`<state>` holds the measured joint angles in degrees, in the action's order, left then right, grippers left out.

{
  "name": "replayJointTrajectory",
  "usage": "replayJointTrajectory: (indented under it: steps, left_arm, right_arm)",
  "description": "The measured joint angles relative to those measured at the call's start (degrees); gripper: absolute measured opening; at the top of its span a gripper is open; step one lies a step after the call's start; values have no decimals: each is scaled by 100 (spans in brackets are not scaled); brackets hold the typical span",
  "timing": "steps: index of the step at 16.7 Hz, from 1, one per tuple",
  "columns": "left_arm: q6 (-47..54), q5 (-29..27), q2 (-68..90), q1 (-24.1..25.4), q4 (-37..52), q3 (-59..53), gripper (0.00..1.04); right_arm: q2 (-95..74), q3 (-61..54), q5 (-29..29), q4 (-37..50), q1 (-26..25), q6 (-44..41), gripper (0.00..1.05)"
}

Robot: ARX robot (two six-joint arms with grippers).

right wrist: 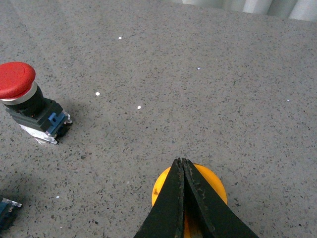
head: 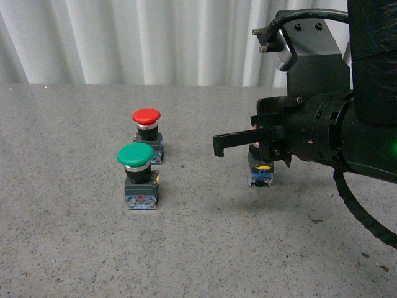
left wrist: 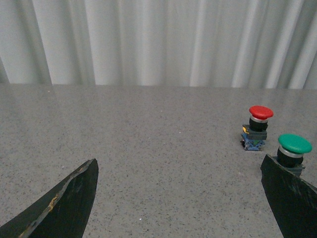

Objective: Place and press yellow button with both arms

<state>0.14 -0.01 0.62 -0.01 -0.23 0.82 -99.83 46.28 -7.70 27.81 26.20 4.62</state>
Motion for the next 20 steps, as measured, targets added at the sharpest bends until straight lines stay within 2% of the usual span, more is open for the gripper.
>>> replayJointTrajectory:
  steps: [7, 12, 15, 20]
  left_arm:
    - [0, 0, 0, 0, 0, 0, 98]
    - [0, 0, 0, 0, 0, 0, 98]
    - [0, 0, 0, 0, 0, 0, 98]
    - [0, 0, 0, 0, 0, 0, 98]
  right_arm:
    - [-2, 42, -83, -90, 15, -17, 2]
    - [667, -195, -444, 1187, 205, 417, 2]
    - [1458, -382, -352, 1408, 354, 815, 2]
    - [3401, -1585, -411, 798, 367, 1239, 2]
